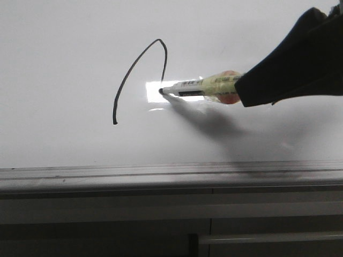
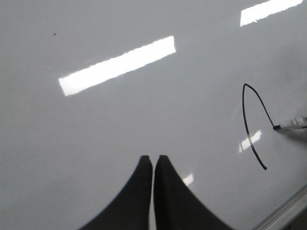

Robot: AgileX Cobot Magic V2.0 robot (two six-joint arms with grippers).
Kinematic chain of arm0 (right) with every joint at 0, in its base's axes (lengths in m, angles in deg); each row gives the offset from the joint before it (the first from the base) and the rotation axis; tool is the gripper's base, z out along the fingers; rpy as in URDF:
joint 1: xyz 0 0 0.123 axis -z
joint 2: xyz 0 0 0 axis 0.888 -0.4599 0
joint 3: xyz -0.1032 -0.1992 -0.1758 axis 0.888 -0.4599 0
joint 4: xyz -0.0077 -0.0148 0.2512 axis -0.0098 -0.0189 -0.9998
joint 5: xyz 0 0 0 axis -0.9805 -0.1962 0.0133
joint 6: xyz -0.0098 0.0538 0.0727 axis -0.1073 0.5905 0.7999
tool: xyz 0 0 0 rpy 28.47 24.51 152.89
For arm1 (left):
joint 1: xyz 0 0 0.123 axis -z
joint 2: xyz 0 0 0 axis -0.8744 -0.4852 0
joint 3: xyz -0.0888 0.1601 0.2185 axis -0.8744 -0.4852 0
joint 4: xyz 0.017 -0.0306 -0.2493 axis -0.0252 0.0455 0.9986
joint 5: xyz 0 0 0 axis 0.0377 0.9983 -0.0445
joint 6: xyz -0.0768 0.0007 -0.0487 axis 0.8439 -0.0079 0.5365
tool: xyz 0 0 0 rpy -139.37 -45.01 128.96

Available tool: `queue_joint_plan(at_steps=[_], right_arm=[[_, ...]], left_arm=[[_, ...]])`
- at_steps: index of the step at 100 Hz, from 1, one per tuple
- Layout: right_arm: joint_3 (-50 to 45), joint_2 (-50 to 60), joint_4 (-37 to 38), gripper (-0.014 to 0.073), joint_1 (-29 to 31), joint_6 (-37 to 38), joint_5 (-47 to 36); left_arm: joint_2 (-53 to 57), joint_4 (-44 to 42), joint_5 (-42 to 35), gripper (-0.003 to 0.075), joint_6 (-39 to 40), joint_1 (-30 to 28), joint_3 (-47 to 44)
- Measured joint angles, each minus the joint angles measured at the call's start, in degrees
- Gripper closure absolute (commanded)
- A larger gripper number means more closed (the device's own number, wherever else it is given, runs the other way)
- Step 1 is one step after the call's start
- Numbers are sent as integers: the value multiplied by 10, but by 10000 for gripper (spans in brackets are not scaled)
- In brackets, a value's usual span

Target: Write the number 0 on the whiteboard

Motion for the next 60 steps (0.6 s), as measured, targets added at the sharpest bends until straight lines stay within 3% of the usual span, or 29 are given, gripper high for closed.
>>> queue_joint_plan(at_steps=[27, 60], right_arm=[[-2, -28, -11, 662, -3, 0, 33], [23, -88, -11, 662, -79, -2, -2]], left_arm=[[0, 0, 0, 740, 0, 0, 0], [0, 0, -1, 740, 0, 0, 0]])
